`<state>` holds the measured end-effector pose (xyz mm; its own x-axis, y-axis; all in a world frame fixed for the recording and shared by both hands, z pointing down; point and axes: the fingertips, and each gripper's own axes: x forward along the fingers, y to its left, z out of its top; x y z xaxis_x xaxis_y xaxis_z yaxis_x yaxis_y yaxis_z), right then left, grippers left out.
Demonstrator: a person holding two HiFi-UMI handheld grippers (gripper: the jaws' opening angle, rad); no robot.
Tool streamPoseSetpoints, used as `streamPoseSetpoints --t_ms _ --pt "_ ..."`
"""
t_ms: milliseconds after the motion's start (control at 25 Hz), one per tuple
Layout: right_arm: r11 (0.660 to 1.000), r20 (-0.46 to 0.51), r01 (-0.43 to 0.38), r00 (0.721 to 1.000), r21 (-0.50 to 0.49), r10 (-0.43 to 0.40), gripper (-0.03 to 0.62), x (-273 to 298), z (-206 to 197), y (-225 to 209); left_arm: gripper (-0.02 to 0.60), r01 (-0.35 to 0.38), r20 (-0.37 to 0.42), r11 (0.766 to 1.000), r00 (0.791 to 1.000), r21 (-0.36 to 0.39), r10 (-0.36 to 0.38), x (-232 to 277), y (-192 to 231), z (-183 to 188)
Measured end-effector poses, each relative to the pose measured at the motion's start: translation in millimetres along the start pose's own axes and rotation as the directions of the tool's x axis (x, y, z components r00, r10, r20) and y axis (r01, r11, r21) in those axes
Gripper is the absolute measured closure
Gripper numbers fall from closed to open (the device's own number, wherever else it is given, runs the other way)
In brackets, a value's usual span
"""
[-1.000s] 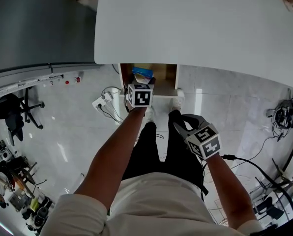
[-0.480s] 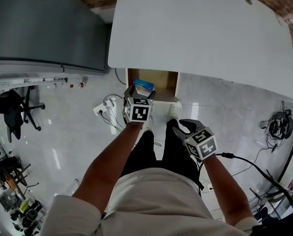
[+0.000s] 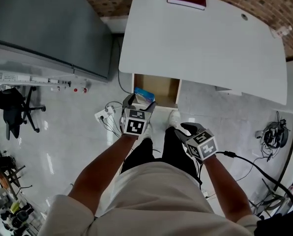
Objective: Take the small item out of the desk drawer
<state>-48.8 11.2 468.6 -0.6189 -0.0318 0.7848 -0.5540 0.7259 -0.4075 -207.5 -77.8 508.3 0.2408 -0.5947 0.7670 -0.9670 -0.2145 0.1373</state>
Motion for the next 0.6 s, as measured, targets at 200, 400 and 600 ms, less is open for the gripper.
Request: streamPoseSetpoints --t_ms 200,400,600 --pt "1.0 0.0 0.011 1.0 -0.017 -0.011 0.445 -6.8 8.0 16.3 0.19 0.03 0.038 0.999 0.999 0.021 -0.031 -35.8 -1.8 10.0" --pt "1.0 0.006 0.023 1.0 -0.015 -0.023 0.445 -13.3 6.8 35.1 0.19 0.054 0.065 0.998 0.996 0.033 -0.056 -65.6 -8.0 10.2" --pt "0.999 0.024 0.04 0.999 -0.022 -0.039 0.447 -21.4 6.6 47.3 0.19 0.08 0.088 0.995 0.993 0.055 -0.084 -92.7 -16.3 16.3"
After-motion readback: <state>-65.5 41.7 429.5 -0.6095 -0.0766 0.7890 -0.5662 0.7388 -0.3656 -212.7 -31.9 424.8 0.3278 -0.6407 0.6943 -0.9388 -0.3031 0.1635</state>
